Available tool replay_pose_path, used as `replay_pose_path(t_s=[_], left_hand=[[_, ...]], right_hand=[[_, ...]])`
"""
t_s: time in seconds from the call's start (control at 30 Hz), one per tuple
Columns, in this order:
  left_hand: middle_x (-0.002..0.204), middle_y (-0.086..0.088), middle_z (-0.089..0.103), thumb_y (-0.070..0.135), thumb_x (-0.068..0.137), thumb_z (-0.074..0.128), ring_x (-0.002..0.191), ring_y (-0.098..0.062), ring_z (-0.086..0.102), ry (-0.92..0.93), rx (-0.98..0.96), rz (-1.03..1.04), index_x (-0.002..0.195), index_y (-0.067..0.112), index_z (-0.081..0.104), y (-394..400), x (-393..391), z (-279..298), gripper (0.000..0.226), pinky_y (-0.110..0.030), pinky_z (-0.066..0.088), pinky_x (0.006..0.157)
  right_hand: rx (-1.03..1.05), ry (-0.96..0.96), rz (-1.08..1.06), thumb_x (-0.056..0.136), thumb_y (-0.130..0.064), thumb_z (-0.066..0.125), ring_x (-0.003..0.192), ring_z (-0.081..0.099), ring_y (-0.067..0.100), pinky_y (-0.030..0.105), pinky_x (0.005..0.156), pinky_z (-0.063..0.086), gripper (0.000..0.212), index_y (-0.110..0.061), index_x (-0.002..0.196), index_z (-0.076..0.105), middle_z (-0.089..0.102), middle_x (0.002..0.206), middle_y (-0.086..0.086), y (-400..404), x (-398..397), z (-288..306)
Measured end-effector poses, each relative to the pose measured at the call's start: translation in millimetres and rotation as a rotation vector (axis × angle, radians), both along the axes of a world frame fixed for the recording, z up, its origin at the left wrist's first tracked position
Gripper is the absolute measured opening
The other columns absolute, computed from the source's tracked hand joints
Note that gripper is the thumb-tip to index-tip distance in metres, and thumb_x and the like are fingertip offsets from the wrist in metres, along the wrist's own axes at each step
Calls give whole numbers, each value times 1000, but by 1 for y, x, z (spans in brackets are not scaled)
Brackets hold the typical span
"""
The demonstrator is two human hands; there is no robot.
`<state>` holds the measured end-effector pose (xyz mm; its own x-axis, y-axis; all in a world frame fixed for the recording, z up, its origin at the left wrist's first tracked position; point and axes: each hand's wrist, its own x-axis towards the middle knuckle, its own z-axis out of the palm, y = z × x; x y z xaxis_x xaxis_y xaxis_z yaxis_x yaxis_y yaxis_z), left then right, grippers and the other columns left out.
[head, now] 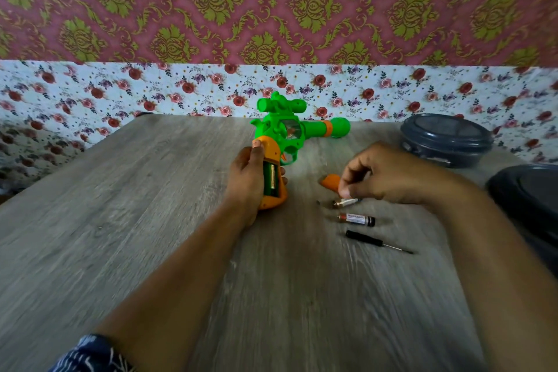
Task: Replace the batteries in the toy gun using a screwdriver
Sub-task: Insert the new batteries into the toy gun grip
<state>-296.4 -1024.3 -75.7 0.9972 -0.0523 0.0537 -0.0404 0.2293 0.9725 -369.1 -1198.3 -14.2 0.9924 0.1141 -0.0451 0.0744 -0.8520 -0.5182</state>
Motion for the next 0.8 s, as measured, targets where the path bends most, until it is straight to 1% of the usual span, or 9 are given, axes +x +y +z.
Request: replay_pose_path(t_s=[0.07,0.13,0.3,0.37,0.47,0.6,0.7,0.77,0.8], left_hand=[[74,-13,61,36,101,35,52,-17,61,-16,13,3,84,24,49,0,1,-1,25,-23,52,47],[73,-12,61,36,101,34,50,-15,61,-22,20,7,85,24,50,0,3,-3,25,-23,52,47],[75,-12,62,39,100,34,57,-20,61,-17,20,-6,89,25,51,2,9,-7,25,-26,53,52],[77,-13,63,45,99,29,59,-21,61,-2,7,-12,102,19,55,2,10,-9,37,-27,53,52],[79,-14,66,58,95,17,57,-21,64,33,7,4,127,9,51,2,16,-12,68,-28,55,53],[78,-13,67,62,93,9,58,-20,65,39,4,-17,124,11,53,1,17,-11,74,-32,56,60],[78,-13,68,61,93,8,54,-16,67,33,67,56,112,16,58,0,17,-11,69,-28,57,55],[89,-17,70,65,91,8,72,-22,71,33,112,103,107,15,63,0,17,-11,76,-39,59,72],[95,-18,70,69,88,8,82,-28,70,39,114,103,110,15,64,-1,16,-12,81,-46,56,81]], right_hand=[[-72,148,-8,73,-20,76,75,61,12,32,72,47,10,-13,79,71,70,80,0,-7,-2,-2],[-152,210,-33,69,-20,78,80,61,17,35,75,48,15,-12,78,70,69,81,3,-5,0,-6],[-262,245,-82,72,-14,76,77,55,14,23,60,40,21,-5,89,67,61,80,2,8,3,-16],[-270,247,-81,74,-14,74,74,53,13,22,57,37,23,-2,92,66,60,81,4,11,2,-15],[-220,112,-80,79,-18,69,70,60,14,24,56,43,18,-3,87,66,66,79,6,10,1,-9],[142,-97,-73,89,-13,57,64,65,21,34,57,55,9,-4,89,56,63,75,9,26,6,-15],[37,-318,-22,86,-12,58,80,65,23,29,68,47,9,-13,96,59,62,84,3,48,14,-27],[-11,-393,-11,84,-7,59,94,60,24,23,69,37,18,-11,101,64,66,98,9,60,21,-31],[-23,-405,-15,83,-5,59,97,59,26,25,70,38,20,-11,101,65,66,101,11,63,25,-31]])
